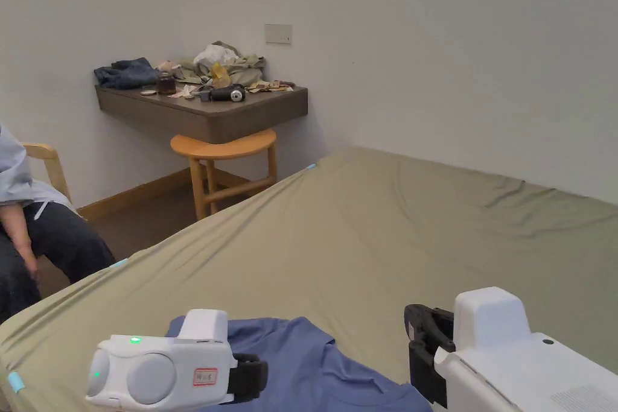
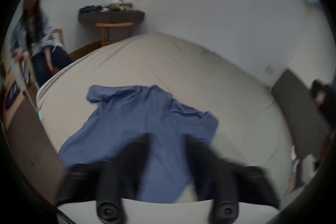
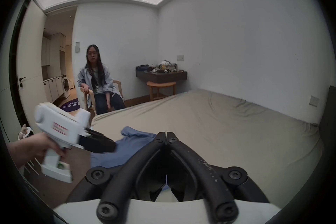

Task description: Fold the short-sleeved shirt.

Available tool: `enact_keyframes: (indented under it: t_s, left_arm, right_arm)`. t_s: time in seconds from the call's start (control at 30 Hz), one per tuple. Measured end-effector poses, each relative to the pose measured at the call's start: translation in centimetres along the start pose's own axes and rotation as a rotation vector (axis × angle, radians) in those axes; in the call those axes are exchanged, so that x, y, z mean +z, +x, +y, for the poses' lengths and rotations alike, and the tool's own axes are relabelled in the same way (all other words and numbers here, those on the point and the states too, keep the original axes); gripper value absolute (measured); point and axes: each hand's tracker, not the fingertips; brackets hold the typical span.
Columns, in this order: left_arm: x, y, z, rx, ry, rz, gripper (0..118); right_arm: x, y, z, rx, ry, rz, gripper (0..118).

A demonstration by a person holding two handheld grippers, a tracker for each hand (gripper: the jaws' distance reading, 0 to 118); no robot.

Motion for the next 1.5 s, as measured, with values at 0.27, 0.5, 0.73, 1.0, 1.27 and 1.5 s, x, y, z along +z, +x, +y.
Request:
enact_keyframes:
  t_s: [0.27,0.5,0.73,1.0,1.27,1.5]
  left_arm:
    - [-15.4,2.9,-0.8,-0.045,-0.184,0.043,115]
    - [-17.1,4.1,-2.9,-0.035,-0.239,0.156,102]
    - [-13.3,4.1,-1.1,0.044,-0.185,0.144,5]
    - [2.6,16.5,7.3,-0.117,0.080,-0.081,5]
    - [12.5,37.0,7.6,-0.307,0.230,-0.439,5]
    - [9.9,54.1,-5.9,-0.461,0.001,-0.728,5]
  right_arm:
    - [-4.5,4.4,-4.5,-0.067,-0.094,-0.045,1]
    - [-3.2,7.1,-6.6,-0.078,-0.139,-0.085,1]
    - [2.8,8.9,-5.9,-0.136,-0.100,-0.134,1]
    - [16.6,12.3,-3.2,-0.170,0.051,-0.298,1]
    - [33.2,13.7,-1.5,-0.174,0.208,-0.494,1]
    - [44.8,14.3,-2.1,-0.123,0.268,-0.732,1]
